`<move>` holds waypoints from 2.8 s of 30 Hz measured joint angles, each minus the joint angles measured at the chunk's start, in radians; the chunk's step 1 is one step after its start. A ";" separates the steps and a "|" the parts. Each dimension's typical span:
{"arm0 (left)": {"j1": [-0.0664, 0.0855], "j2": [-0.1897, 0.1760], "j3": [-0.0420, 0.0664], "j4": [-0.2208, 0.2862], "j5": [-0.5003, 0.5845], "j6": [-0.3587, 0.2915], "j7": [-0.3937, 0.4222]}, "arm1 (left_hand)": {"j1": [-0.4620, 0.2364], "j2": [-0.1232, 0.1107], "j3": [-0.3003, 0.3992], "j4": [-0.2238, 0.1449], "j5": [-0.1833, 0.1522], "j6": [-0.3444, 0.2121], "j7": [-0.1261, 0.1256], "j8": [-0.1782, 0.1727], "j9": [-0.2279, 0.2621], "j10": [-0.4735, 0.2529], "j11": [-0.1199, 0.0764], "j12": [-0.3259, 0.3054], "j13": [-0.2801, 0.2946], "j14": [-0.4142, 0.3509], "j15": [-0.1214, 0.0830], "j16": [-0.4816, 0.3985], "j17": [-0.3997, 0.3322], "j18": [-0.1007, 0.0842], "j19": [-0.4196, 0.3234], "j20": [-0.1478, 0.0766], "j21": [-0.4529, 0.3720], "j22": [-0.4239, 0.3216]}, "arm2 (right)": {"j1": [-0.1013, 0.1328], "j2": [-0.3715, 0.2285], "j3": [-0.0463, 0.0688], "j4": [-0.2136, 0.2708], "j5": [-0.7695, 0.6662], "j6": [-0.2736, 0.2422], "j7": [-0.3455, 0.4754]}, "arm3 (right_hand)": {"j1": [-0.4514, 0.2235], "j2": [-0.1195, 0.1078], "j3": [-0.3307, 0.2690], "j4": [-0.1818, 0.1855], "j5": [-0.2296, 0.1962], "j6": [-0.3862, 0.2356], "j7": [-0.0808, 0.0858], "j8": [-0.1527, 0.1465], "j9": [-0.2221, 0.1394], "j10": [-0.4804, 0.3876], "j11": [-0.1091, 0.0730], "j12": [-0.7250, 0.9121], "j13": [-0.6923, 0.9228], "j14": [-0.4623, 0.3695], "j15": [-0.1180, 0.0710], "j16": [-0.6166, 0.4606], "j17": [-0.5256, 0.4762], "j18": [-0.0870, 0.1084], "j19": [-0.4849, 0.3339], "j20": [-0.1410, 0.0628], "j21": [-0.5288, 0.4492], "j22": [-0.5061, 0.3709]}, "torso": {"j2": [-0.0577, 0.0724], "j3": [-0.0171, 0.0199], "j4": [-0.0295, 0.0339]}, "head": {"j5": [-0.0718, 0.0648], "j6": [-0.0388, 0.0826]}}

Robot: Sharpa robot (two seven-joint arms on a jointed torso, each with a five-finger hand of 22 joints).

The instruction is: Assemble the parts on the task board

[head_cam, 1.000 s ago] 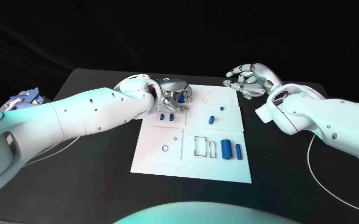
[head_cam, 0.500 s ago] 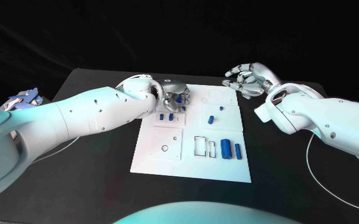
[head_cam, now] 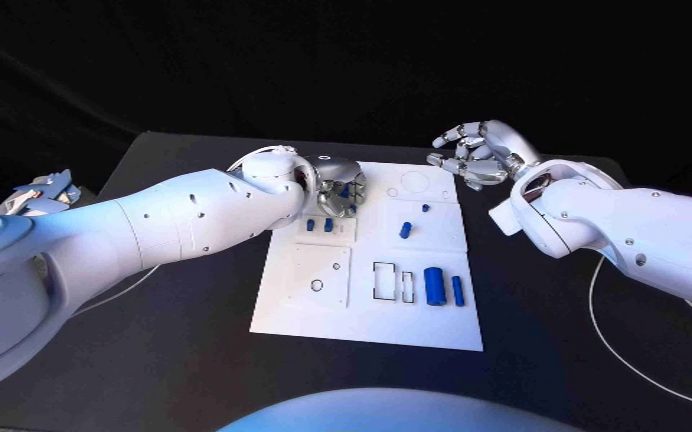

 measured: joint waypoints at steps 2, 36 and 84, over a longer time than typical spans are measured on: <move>0.000 0.002 0.001 -0.002 0.000 -0.001 0.000 | 0.000 0.000 0.008 -0.003 0.000 0.004 -0.004 0.000 -0.002 0.013 -0.002 0.000 -0.003 0.011 -0.001 0.011 0.009 0.000 0.009 -0.002 0.012 0.012 | 0.000 0.000 0.000 0.000 0.000 0.000 0.000 | 0.000 0.000 0.000 0.000 0.000 0.000 0.000 0.000 0.000 0.000 0.000 0.000 0.000 0.000 0.000 0.000 0.000 0.000 0.000 0.000 0.000 0.000 | 0.000 0.0000 0.0001 | -0.001 -0.001; -0.009 -0.001 -0.001 -0.001 -0.002 -0.032 -0.005 | 0.046 0.054 0.080 -0.080 -0.021 0.098 -0.019 -0.009 -0.009 0.110 -0.029 0.036 0.022 0.123 -0.030 0.110 0.167 -0.047 0.164 -0.029 0.174 0.248 | 0.000 0.002 0.000 -0.002 0.000 0.000 0.001 | 0.000 0.000 0.000 0.000 0.000 0.000 0.000 0.004 0.000 0.000 0.000 0.000 0.001 0.000 0.000 0.000 0.000 0.000 0.000 0.000 0.000 -0.001 | -0.002 -0.0006 0.0016 | -0.002 -0.003; -0.010 -0.164 0.048 0.123 0.052 -0.061 -0.029 | 0.029 0.056 0.077 -0.083 -0.022 0.105 -0.012 -0.017 -0.012 0.116 -0.023 0.031 0.023 0.130 -0.030 0.109 0.154 -0.047 0.171 -0.029 0.182 0.258 | -0.002 -0.003 0.000 -0.001 0.000 -0.002 0.005 | 0.000 0.000 0.003 0.003 0.000 0.000 0.000 0.004 -0.001 0.000 0.000 0.000 0.002 0.000 0.000 -0.004 0.000 0.000 0.000 0.000 0.000 -0.002 | -0.001 -0.0009 0.0018 | 0.013 0.001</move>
